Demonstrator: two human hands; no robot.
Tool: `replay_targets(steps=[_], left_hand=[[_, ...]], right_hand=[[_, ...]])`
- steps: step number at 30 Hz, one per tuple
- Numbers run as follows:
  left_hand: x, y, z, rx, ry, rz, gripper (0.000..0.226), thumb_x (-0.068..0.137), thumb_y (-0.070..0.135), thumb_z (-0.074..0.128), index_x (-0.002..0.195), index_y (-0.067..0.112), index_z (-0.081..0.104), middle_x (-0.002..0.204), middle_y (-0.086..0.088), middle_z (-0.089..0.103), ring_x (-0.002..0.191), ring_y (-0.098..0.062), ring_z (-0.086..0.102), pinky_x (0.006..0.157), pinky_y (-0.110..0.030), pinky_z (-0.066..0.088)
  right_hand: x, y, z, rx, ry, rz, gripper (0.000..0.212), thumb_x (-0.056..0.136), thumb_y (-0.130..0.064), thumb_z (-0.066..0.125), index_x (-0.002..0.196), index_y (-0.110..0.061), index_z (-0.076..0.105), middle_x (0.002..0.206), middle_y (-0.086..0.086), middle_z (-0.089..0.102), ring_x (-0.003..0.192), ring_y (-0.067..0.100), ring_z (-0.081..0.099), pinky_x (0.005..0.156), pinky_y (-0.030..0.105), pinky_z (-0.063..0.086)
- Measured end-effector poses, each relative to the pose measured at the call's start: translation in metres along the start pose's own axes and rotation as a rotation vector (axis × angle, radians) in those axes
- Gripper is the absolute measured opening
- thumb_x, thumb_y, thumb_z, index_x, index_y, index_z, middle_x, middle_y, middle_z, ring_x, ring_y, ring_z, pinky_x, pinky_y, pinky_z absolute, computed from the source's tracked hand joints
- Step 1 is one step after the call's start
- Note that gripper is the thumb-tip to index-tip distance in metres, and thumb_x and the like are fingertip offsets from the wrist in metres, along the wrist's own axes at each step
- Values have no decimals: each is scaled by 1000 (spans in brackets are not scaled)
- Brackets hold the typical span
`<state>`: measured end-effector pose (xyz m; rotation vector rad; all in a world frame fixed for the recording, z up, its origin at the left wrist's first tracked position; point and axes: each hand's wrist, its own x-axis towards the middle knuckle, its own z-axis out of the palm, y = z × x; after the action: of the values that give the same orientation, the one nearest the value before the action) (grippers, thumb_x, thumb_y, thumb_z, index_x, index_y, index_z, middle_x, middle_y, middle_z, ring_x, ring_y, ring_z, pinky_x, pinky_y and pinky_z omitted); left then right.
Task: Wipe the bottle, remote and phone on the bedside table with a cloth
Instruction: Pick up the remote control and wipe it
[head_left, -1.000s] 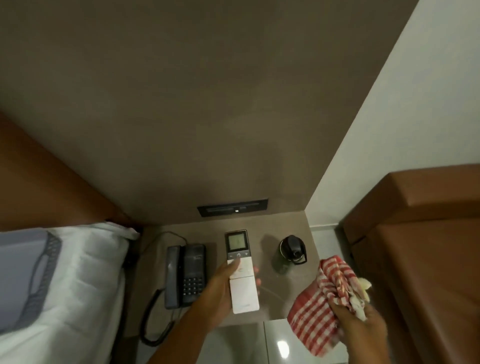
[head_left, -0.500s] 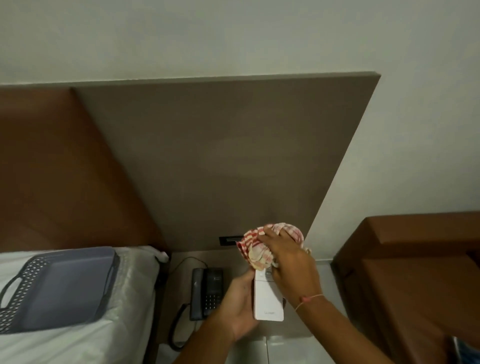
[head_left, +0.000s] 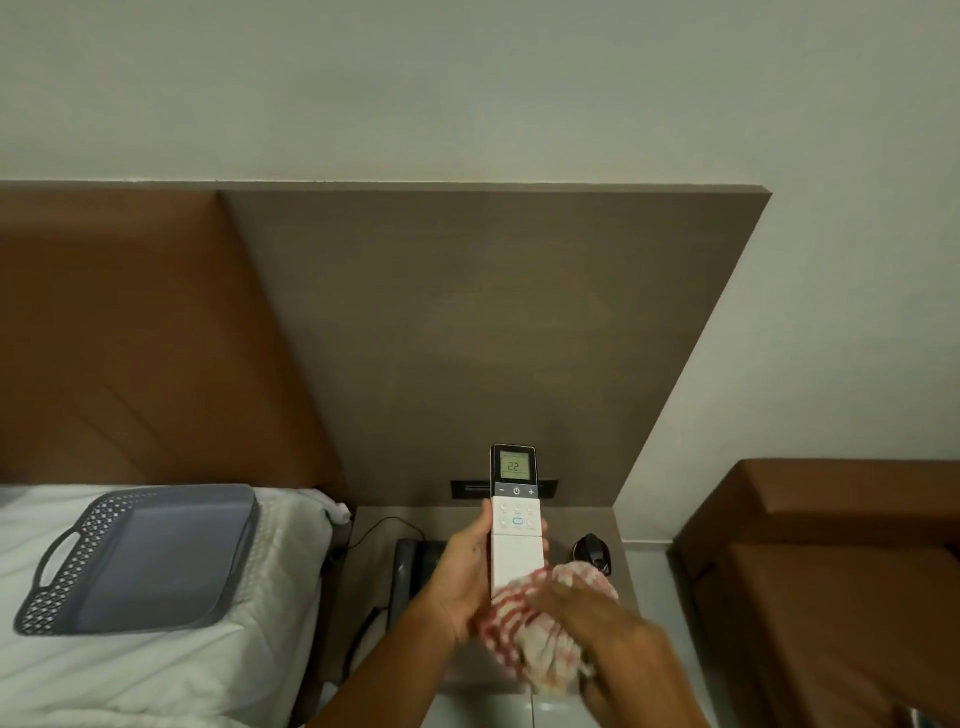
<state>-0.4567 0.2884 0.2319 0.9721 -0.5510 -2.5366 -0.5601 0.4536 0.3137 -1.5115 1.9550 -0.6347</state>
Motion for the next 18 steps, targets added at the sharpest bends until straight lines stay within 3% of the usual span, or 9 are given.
replay_targets(steps=[2, 3, 6, 10, 13, 16, 18], left_hand=[[-4, -3, -1, -1, -33, -14, 61, 93, 54, 52, 129, 6, 66, 125, -21, 68, 112, -36, 67, 105, -48, 48], [-7, -4, 2, 0, -54, -20, 58, 95, 54, 52, 127, 8, 68, 125, -21, 68, 113, -36, 66, 105, -48, 49], [-13, -9, 14, 3, -103, -24, 51, 90, 51, 62, 119, 10, 73, 108, -16, 74, 91, -30, 71, 84, -41, 57], [-17, -9, 23, -8, -125, -4, 40, 92, 37, 61, 117, 9, 74, 109, -18, 75, 92, -33, 73, 80, -42, 60], [-17, -1, 17, -81, -109, -10, 44, 89, 34, 56, 112, 2, 75, 113, -22, 74, 98, -36, 73, 84, -44, 61], [-14, 5, 8, -72, -51, -47, 56, 93, 47, 55, 113, -2, 74, 112, -24, 74, 98, -38, 73, 87, -48, 60], [-8, 7, 5, -37, 11, -17, 61, 96, 51, 50, 118, -2, 70, 110, -24, 74, 95, -37, 73, 88, -48, 59]], right_hand=[[22, -4, -27, -95, 237, -96, 62, 75, -12, 72, 131, -29, 52, 127, -1, 62, 113, 16, 60, 97, 19, 43], [24, 4, -35, -153, 370, -128, 62, 70, -10, 77, 126, -28, 58, 123, -1, 65, 108, 17, 63, 94, 24, 46], [63, -18, -60, -162, 440, -119, 55, 76, -19, 75, 127, -28, 57, 134, -5, 57, 121, 16, 54, 99, 35, 47], [83, -33, -35, -342, 373, -152, 52, 81, -19, 69, 130, -27, 55, 137, -3, 54, 124, 18, 52, 101, 31, 37], [61, -34, -8, -351, 277, -193, 63, 63, -6, 77, 123, -18, 62, 128, 5, 62, 117, 24, 58, 95, 32, 32], [39, -20, 15, -371, 193, -148, 74, 50, -22, 88, 118, -10, 64, 123, 9, 65, 110, 20, 64, 96, 26, 40], [33, -23, 20, -441, 64, -99, 80, 58, -26, 83, 131, -12, 53, 141, 3, 48, 125, 19, 53, 107, 25, 32]])
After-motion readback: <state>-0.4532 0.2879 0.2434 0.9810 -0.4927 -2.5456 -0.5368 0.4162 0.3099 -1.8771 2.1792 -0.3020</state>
